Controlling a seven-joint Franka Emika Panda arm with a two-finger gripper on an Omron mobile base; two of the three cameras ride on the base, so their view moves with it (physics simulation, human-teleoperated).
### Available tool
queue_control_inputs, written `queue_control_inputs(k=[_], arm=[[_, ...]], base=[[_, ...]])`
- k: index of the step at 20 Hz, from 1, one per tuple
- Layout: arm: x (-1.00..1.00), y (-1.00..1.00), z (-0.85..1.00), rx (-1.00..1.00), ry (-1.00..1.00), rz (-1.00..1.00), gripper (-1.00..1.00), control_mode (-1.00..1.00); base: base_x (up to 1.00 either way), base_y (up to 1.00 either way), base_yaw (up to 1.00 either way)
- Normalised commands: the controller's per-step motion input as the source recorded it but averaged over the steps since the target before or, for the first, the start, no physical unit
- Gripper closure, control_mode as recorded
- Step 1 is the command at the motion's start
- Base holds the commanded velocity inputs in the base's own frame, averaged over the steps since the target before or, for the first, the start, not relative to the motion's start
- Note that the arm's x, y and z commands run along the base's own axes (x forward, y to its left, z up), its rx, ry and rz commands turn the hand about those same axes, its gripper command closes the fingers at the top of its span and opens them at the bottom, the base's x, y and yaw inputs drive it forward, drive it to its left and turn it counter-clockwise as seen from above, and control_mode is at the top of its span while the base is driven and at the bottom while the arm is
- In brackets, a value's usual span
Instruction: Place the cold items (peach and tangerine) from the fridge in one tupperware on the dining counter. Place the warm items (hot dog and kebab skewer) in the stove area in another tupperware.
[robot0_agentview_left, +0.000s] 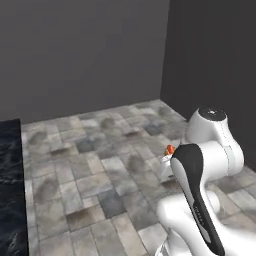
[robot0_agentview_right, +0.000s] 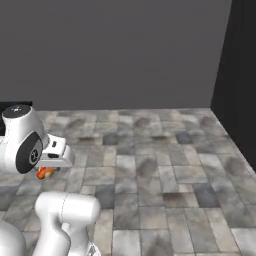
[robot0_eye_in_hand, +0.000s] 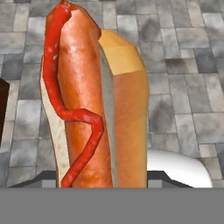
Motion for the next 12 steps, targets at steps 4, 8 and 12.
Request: queue_control_inputs(k=[4,8,12], arm=[[0.00,0.00,0.00,0.00,0.00,0.00,1.00,1.00],[0.00,0.00,0.00,0.00,0.00,0.00,1.00,1.00],[0.00,0.00,0.00,0.00,0.00,0.00,1.00,1.00]], base=[[0.84,-0.50,0.56],[0.84,-0.51,0.56],[0.85,-0.53,0.55]])
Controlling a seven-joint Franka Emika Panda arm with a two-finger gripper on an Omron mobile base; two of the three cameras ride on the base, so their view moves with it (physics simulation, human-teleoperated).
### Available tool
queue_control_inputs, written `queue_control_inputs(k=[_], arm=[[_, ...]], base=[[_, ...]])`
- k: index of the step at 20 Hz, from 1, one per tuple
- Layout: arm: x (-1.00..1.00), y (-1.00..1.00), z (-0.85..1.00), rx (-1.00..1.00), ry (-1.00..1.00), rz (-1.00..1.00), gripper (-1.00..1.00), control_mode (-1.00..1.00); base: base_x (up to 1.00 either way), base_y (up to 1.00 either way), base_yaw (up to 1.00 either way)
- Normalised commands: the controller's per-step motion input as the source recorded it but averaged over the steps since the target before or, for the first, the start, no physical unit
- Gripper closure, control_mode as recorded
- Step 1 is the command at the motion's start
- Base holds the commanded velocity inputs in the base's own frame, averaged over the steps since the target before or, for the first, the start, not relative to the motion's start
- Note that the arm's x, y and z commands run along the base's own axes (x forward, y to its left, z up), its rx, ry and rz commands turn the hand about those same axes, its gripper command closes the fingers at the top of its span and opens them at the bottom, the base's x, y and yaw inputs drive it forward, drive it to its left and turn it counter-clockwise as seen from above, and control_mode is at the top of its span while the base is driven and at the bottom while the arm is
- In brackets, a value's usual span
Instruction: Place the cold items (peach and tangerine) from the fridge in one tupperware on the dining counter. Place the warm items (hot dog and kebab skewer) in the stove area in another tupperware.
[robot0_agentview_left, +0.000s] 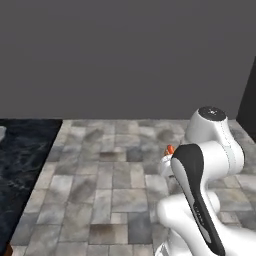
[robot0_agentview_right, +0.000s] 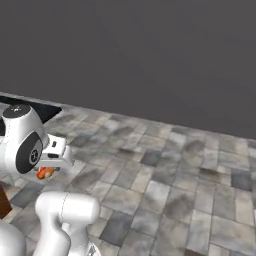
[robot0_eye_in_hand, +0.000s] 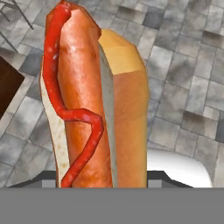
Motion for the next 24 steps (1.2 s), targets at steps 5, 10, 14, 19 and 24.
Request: queue_control_inputs(k=[5,10,14,19,24], arm=[[0.00,0.00,0.00,0.00,0.00,0.00,1.00,1.00],[0.00,0.00,0.00,0.00,0.00,0.00,1.00,1.00],[0.00,0.00,0.00,0.00,0.00,0.00,1.00,1.00],[0.00,0.00,0.00,0.00,0.00,0.00,1.00,1.00],[0.00,0.00,0.00,0.00,0.00,0.00,1.00,1.00]], base=[[0.86,-0.54,0.54],[0.87,-0.54,0.54],[0.89,-0.53,0.55],[0.88,-0.52,0.55],[0.87,-0.59,0.51]])
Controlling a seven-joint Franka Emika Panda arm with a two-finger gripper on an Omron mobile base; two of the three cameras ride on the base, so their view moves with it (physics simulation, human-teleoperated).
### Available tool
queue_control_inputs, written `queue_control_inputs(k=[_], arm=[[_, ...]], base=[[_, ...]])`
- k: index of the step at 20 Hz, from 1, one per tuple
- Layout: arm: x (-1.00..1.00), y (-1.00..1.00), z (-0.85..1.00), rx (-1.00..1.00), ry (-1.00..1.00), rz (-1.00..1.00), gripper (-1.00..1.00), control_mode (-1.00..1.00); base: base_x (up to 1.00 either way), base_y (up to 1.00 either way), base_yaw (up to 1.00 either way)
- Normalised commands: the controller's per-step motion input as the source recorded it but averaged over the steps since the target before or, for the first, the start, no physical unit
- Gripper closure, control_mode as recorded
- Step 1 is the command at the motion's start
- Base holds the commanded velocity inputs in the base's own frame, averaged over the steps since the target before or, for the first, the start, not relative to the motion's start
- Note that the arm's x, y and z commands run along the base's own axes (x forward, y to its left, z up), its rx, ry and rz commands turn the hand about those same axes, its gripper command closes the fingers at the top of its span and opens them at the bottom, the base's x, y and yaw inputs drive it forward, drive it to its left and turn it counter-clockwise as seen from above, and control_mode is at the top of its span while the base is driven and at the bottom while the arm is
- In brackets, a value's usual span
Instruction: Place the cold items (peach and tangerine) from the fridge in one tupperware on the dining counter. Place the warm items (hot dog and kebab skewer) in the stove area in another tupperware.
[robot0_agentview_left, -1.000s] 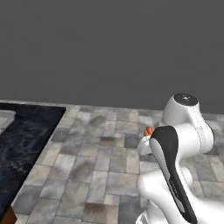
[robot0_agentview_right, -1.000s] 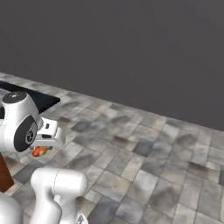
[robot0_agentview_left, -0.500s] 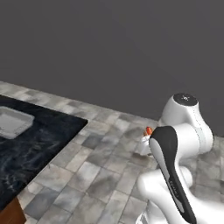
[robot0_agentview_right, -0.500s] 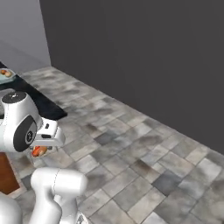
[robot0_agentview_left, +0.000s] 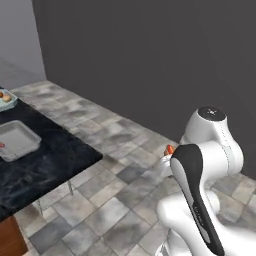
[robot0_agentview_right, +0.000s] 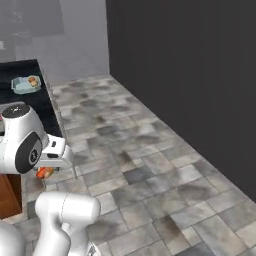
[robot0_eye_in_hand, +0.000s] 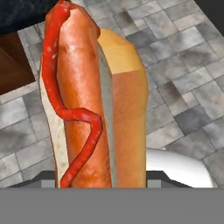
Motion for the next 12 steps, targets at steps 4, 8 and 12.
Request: queue_control_inputs(k=[4,8,12], arm=[[0.00,0.00,0.00,0.00,0.00,0.00,1.00,1.00],[0.00,0.00,0.00,0.00,0.00,0.00,1.00,1.00],[0.00,0.00,0.00,0.00,0.00,0.00,1.00,1.00]], base=[[0.86,-0.61,0.50],[0.85,-0.61,0.51],[0.85,-0.60,0.51]])
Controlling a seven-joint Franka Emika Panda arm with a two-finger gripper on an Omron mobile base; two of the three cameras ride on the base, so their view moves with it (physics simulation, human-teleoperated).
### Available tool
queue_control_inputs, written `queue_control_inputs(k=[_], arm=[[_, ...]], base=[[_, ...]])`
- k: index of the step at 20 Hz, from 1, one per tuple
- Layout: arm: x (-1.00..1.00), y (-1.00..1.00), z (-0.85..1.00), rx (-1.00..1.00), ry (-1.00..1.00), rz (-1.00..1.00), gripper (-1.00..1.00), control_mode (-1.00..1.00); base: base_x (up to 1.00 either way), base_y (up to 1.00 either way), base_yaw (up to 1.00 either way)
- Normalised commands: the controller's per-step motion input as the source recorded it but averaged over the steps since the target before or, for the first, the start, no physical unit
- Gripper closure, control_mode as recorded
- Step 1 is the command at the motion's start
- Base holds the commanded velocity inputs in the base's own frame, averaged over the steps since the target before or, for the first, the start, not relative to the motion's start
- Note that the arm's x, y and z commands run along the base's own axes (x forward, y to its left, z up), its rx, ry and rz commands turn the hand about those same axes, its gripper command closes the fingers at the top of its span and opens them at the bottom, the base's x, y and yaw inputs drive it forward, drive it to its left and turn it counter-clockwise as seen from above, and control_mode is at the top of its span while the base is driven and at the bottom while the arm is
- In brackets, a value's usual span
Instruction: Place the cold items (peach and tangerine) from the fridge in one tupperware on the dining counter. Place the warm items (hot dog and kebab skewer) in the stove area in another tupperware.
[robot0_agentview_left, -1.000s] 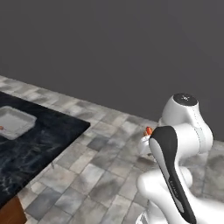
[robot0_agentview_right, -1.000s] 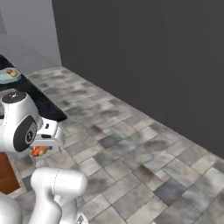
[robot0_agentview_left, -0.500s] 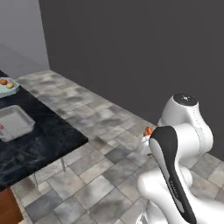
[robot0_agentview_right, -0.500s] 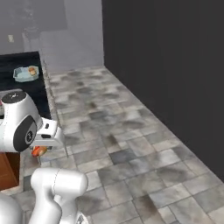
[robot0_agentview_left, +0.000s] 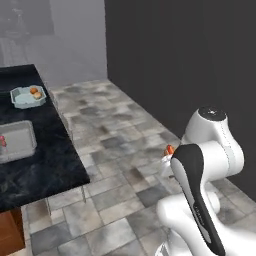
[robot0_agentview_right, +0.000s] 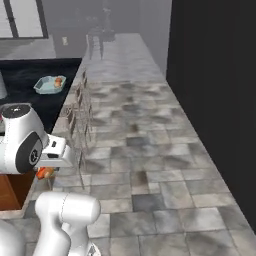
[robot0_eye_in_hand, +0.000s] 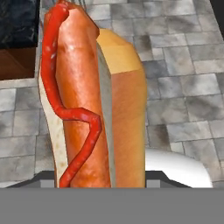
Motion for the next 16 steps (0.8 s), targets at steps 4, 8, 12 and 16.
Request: queue_control_inputs(k=[4,8,12,16], arm=[[0.00,0.00,0.00,0.00,0.00,0.00,1.00,1.00],[0.00,0.00,0.00,0.00,0.00,0.00,1.00,1.00],[0.00,0.00,0.00,0.00,0.00,0.00,1.00,1.00],[0.00,0.00,0.00,0.00,0.00,0.00,1.00,1.00]], base=[[0.85,-0.60,0.51],[0.84,-0.61,0.51],[0.81,-0.59,0.52],[0.74,-0.56,0.55]])
